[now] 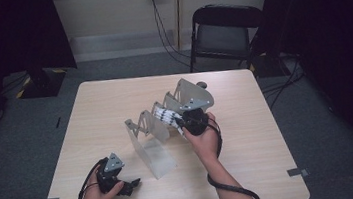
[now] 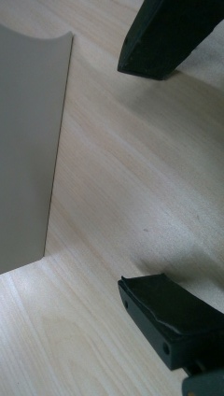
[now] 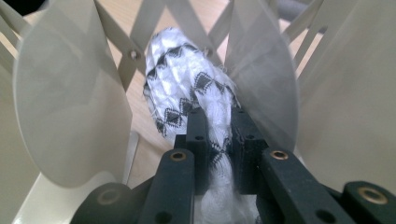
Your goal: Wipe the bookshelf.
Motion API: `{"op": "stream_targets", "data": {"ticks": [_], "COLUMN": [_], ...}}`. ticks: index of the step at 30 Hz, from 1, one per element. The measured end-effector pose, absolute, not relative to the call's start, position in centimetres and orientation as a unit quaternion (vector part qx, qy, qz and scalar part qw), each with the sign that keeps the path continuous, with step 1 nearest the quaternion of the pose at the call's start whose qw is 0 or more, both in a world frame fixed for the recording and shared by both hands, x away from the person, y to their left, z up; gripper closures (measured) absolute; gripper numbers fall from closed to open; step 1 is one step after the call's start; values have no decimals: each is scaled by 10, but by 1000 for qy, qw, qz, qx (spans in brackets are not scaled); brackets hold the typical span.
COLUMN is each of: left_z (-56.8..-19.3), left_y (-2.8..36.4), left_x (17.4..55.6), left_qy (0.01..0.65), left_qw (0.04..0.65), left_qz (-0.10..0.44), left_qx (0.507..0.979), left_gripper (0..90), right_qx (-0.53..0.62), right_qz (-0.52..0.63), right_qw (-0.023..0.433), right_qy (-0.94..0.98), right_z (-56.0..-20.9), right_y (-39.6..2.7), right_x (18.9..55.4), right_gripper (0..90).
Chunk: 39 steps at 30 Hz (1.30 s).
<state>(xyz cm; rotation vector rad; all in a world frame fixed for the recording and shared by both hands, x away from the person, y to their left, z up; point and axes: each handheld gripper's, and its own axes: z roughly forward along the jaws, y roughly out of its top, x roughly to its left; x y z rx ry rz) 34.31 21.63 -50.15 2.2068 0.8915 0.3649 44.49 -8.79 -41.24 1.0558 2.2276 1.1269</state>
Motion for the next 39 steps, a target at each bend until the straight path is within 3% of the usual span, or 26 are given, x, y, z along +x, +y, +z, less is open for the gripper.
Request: {"op": "stream_targets", "data": {"ticks": [19, 26, 39], "left_z": [-502, -502, -502], "left_y": [216, 216, 216], "left_x": [343, 343, 344], "left_qy": [346, 345, 343], "left_qw": [360, 360, 360], "left_qz": [142, 141, 143], "left_qx": [855, 855, 856], "left_gripper": [0, 0, 0], "right_qx": [371, 371, 382], "right_qz": [458, 431, 374], "right_qw": [244, 241, 194], "right_qy": [771, 787, 822], "right_z": [-368, -390, -455], "right_y": [-96, -85, -78], "right_x": [436, 439, 435], "right_gripper": [797, 798, 797]}}
